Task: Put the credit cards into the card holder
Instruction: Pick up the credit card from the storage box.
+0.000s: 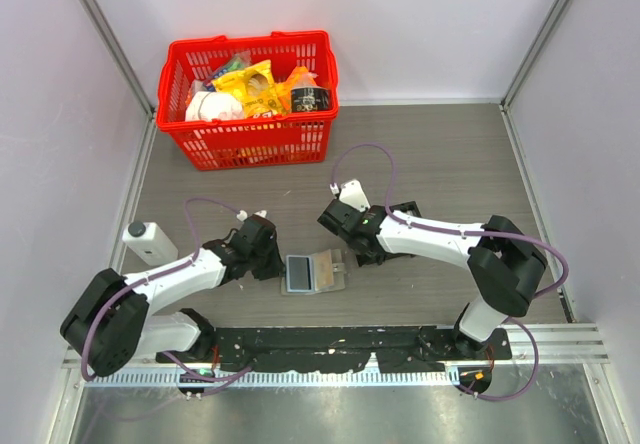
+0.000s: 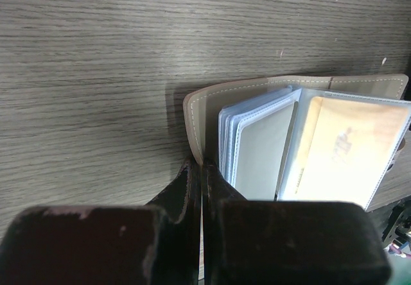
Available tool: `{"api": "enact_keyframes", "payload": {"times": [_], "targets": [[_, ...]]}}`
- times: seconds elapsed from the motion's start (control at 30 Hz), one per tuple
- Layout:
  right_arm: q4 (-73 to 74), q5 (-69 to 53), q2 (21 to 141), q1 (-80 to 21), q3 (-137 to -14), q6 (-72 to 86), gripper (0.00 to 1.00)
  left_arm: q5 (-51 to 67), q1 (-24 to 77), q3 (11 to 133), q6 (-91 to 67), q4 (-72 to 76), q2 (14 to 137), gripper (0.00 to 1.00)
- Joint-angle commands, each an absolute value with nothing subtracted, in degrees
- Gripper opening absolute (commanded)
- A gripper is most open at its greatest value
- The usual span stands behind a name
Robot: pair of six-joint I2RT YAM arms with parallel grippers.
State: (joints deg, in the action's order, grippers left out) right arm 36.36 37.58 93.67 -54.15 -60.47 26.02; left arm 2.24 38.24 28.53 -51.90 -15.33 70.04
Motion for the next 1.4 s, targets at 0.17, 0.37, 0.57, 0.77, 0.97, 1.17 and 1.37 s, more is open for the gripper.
{"api": "enact_keyframes", "payload": {"times": [0.17,0.37,0.57,0.77,0.97,1.17,1.37], "targets": [[36.21,36.13,90.53,-54.67,-61.35,26.19,0.05,3.16,38.32,28.3,-51.06,-13.62,71.19,0.0],[36.39,37.0,90.09,-55.9,-61.52,27.16,0.05,3.43,38.41,28.56,-50.89,-13.54,71.72,0.0],[34.72,34.98,89.29,-56.07,-61.08,26.02,0.05,3.43,38.41,28.56,-50.89,-13.45,71.98,0.0],[33.93,33.92,92.55,-55.81,-60.56,26.63,0.07,3.69,38.32,28.56,-50.89,-13.18,72.68,0.0],[33.93,37.44,90.36,-55.63,-61.61,26.81,0.28,4.04,38.32,28.83,-50.71,-12.83,73.3,0.0],[34.8,40.25,89.91,-55.28,-61.08,25.84,0.37,4.04,38.32,28.83,-50.71,-12.48,73.57,0.0],[36.3,40.96,92.28,-54.93,-61.0,25.75,0.44,4.04,38.32,28.65,-50.71,-12.66,72.95,0.0]]}}
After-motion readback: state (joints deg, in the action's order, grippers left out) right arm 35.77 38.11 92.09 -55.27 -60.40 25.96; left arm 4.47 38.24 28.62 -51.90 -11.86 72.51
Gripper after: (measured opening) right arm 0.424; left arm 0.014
